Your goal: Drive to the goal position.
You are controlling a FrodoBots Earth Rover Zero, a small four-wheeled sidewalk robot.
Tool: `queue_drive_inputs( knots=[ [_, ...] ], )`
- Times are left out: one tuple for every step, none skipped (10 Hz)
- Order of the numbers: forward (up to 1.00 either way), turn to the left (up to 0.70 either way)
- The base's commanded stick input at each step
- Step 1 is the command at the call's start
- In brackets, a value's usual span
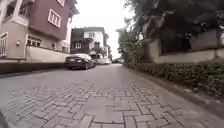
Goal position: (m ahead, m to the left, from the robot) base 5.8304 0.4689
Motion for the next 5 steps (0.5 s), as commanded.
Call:
queue_drive_inputs(
  knots=[
    [0.70,0.00],
    [0.70,0.00],
    [0.70,0.00],
    [0.70,0.00],
    [0.70,0.00]
  ],
)
